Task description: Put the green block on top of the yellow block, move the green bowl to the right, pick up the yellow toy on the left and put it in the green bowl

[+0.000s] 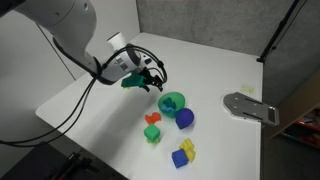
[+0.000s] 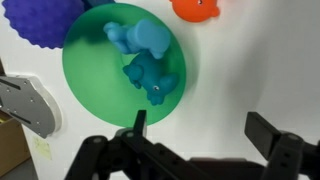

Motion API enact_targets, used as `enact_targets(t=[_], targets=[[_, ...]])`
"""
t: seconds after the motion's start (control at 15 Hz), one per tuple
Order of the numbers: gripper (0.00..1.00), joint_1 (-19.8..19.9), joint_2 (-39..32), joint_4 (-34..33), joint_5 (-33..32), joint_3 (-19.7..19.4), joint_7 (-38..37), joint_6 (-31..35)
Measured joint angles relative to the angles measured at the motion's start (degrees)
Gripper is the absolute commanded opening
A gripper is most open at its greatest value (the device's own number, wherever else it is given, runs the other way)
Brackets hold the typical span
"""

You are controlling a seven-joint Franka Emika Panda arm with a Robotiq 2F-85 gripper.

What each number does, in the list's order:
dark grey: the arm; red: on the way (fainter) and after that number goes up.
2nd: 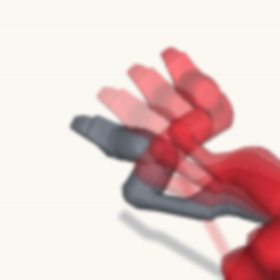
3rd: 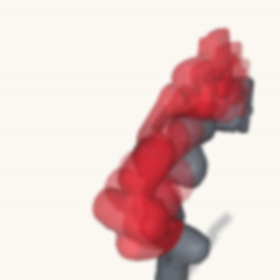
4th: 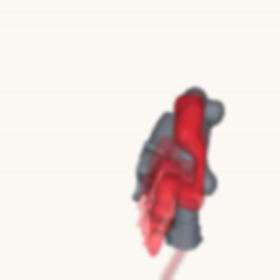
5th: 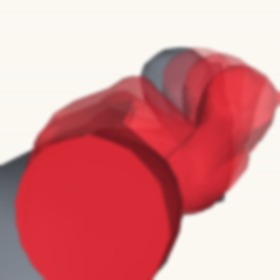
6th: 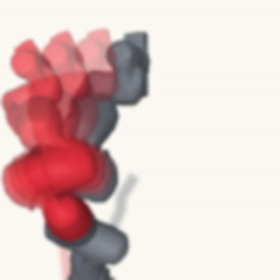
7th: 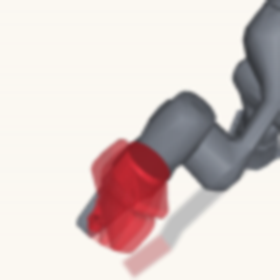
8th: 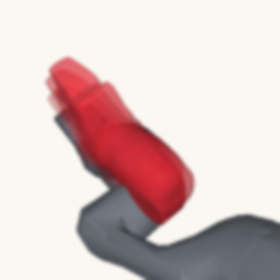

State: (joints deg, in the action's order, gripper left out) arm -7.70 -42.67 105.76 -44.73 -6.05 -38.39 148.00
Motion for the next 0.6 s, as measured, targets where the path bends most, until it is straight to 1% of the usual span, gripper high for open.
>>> enact_targets(t=[0.27, 0.6], targets=[[1.0, -0.06, 0.0, 0.11, 9.84, 2.55, 7.96, 0.9], [1.0, -2.46, -0.14, -0.97, 22.32, 3.76, 16.36, 0.8]])
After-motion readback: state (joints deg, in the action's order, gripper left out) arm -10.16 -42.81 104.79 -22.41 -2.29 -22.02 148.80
